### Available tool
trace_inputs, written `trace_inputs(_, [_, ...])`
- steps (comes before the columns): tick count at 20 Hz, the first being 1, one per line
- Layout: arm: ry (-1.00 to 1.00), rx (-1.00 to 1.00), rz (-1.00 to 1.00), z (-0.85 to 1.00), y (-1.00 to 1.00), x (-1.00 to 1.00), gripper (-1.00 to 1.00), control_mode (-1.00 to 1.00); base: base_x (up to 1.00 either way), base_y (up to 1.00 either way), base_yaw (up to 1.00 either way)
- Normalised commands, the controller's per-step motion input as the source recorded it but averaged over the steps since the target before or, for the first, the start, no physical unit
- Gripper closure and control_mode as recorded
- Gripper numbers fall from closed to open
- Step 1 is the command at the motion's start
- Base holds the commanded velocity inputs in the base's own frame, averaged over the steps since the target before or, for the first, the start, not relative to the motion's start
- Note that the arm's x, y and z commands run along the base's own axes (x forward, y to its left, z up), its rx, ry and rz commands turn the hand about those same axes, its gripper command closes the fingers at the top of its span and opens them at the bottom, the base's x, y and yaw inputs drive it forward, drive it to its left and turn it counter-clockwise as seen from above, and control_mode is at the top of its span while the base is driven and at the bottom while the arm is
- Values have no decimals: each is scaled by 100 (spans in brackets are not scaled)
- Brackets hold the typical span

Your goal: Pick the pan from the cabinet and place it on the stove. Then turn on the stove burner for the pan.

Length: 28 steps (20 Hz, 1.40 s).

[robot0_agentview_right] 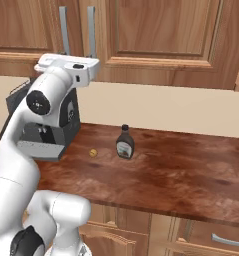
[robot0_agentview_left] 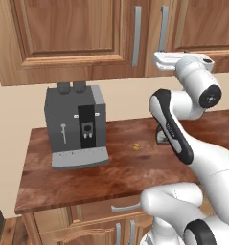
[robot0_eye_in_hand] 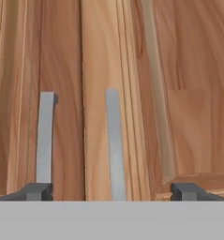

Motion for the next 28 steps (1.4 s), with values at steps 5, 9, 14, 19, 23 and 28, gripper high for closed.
trace_inputs(5, [-1,0,0,9,-1,43,-100,-100,0,0,0])
trace_inputs(9, [0,0,0,1,-1,40,-100,-100,0,0,0])
trace_inputs(14, [-1,0,0,0,-4,29,-100,-100,0,0,0])
trace_inputs(19, [-1,0,0,0,-4,26,-100,-100,0,0,0])
trace_inputs(23, [0,0,0,0,-1,28,-100,-100,0,0,0])
trace_inputs(28, [0,0,0,0,0,29,-100,-100,0,0,0])
